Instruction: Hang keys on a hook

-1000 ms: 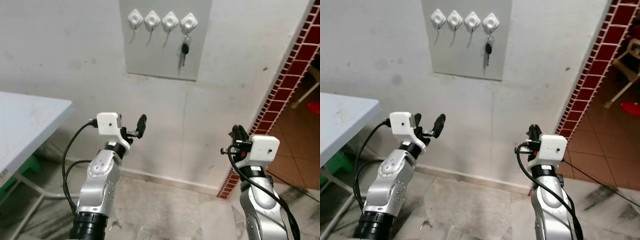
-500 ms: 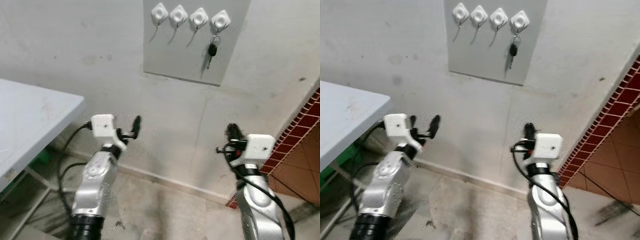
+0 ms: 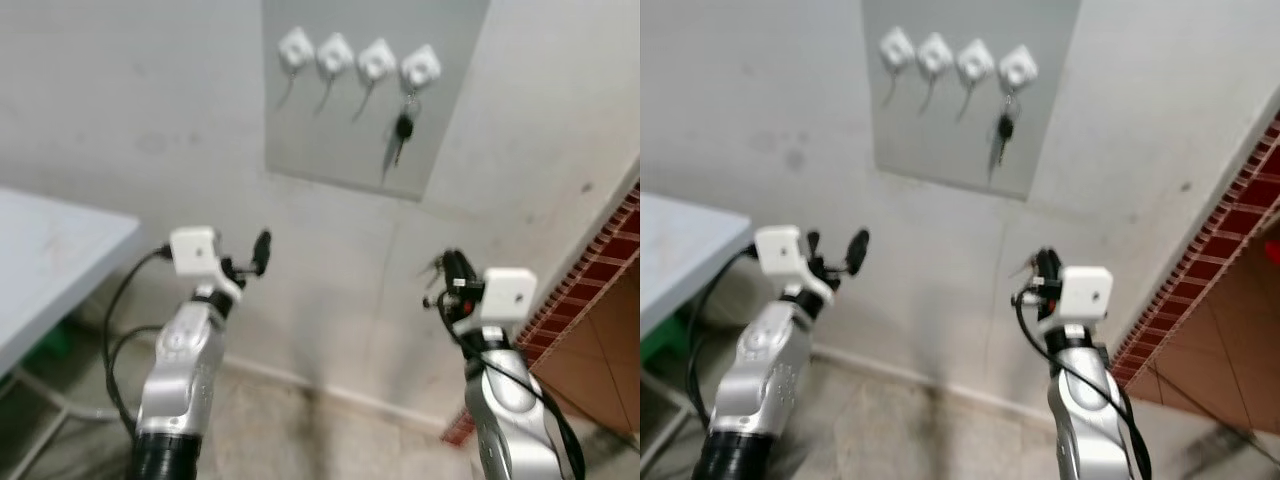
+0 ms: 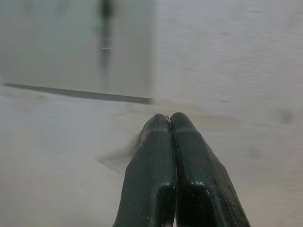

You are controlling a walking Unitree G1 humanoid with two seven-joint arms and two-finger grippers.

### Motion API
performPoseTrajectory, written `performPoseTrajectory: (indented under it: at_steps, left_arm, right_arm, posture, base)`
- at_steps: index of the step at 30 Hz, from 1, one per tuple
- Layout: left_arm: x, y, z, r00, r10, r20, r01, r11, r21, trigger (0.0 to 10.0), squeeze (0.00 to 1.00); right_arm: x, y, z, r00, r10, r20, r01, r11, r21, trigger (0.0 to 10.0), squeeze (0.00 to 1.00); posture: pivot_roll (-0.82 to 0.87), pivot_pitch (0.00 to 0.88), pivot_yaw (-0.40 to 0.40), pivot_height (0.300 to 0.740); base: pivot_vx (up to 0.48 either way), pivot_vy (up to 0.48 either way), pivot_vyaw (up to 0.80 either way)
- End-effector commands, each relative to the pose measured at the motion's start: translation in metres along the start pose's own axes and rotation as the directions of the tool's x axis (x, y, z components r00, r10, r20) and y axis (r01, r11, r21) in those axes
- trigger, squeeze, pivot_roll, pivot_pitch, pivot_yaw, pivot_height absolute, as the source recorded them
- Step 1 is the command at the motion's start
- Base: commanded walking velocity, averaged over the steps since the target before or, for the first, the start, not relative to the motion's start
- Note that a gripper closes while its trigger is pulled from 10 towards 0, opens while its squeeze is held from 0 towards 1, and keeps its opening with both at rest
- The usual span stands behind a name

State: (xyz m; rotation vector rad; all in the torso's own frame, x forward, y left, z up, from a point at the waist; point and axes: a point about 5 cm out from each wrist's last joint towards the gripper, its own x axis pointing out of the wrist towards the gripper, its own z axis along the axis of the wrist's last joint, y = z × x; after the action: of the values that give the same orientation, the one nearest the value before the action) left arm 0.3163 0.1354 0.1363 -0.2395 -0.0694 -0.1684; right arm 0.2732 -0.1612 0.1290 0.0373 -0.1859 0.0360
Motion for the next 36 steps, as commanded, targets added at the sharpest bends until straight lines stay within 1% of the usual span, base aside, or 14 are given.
performPoseTrajectory:
  at_steps: [1, 12, 18, 19, 22, 26, 36]
  left_arm:
    - [0.0018, -0.0095, 0.0006, 1.0, -0.025, 0.002, 0.025, 1.0, -0.006, 10.0, 0.0]
    - [0.0006, -0.0106, -0.0004, 1.0, -0.018, 0.004, 0.018, 1.0, -0.009, 10.0, 0.0]
    - [-0.0009, -0.0133, -0.0026, 1.0, -0.012, 0.005, 0.012, 1.0, -0.006, 10.0, 0.0]
    - [-0.0013, -0.0133, -0.0025, 1.0, -0.014, 0.011, 0.014, 1.0, 0.008, 10.0, 0.0]
    - [-0.0013, -0.0134, -0.004, 1.0, -0.013, 0.003, 0.013, 1.0, -0.013, 10.0, 0.0]
    - [-0.0015, -0.0133, -0.0046, 1.0, -0.014, -0.005, 0.014, 1.0, -0.022, 10.0, 0.0]
    - [-0.0017, -0.0143, -0.0064, 1.0, -0.022, -0.017, 0.021, 0.999, -0.025, 10.0, 0.0]
  right_arm:
    - [0.0001, -0.0077, 0.0013, 1.0, -0.019, -0.003, 0.019, 1.0, -0.011, 10.0, 0.0]
    - [-0.0004, -0.008, 0.0013, 1.0, -0.013, -0.006, 0.013, 1.0, -0.013, 10.0, 0.0]
    - [-0.0006, -0.0084, 0.0011, 1.0, -0.008, -0.009, 0.008, 1.0, -0.014, 10.0, 0.0]
    - [-0.0005, -0.0082, 0.0011, 1.0, -0.007, -0.01, 0.007, 1.0, -0.015, 10.0, 0.0]
    - [-0.0004, -0.0079, 0.001, 1.0, -0.004, -0.011, 0.003, 1.0, -0.015, 10.0, 0.0]
    - [-0.0003, -0.0068, 0.0012, 1.0, 0.002, -0.011, -0.002, 1.0, -0.014, 10.0, 0.0]
    - [-0.0007, -0.0063, 0.0013, 1.0, 0.006, -0.012, -0.006, 1.0, -0.014, 10.0, 0.0]
  posture:
    - [0.01, 0.013, -0.039, 0.714]
    - [0.01, 0.015, -0.044, 0.714]
    - [0.01, 0.014, -0.047, 0.714]
    - [0.01, 0.014, -0.047, 0.714]
    - [0.01, 0.011, -0.051, 0.714]
    - [0.01, 0.012, -0.053, 0.714]
    - [0.01, 0.008, -0.052, 0.714]
  base:
    - [0.401, 0.0, 0.0]
    - [0.401, 0.0, 0.0]
    - [0.0, 0.0, 0.0]
    - [0.0, 0.0, 0.0]
    - [0.0, 0.0, 0.0]
    - [0.0, 0.0, 0.0]
    - [0.0, 0.433, 0.0]
